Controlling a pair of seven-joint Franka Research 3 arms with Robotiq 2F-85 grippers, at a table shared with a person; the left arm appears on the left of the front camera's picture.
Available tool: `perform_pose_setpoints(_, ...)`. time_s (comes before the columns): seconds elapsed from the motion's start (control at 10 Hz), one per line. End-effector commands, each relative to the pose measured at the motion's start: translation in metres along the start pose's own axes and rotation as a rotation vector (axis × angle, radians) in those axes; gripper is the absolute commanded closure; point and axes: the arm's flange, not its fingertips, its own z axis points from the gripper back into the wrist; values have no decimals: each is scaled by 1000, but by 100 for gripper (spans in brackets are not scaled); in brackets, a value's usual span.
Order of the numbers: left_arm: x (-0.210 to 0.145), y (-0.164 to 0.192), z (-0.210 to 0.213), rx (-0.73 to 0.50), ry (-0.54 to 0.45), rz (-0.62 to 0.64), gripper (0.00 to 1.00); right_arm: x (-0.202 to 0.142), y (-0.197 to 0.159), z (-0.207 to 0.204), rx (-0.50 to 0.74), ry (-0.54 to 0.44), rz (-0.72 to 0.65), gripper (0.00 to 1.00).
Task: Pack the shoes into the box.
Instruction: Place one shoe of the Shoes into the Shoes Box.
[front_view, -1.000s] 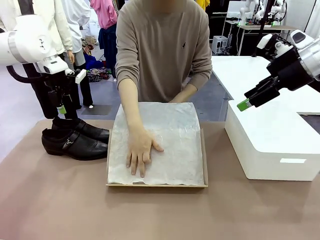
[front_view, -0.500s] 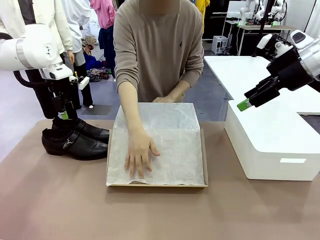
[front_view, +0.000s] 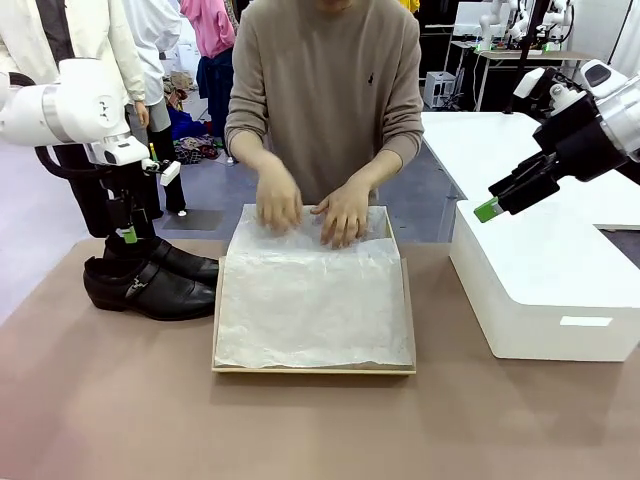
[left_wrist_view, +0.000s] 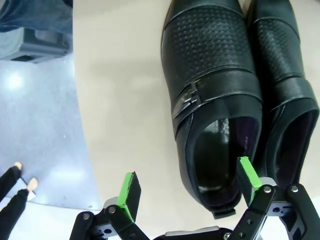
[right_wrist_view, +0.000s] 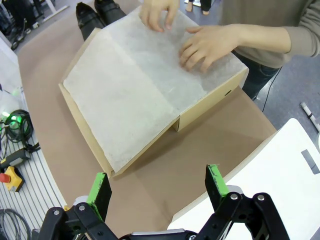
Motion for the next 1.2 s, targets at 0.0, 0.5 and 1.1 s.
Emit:
perform_pose_setpoints(0.0,-1,12,4,-7,26,0,0,1,-3,-1,15,-25,8,0)
perform_pose_setpoints(0.5,-3,18,-7,-19,26,7,0,1,-3,-1,15,-25,8,0)
perform_pose_setpoints(1.1,-5,22,-34,-30,31,5,0,1,-3,-1,15,-25,8,0)
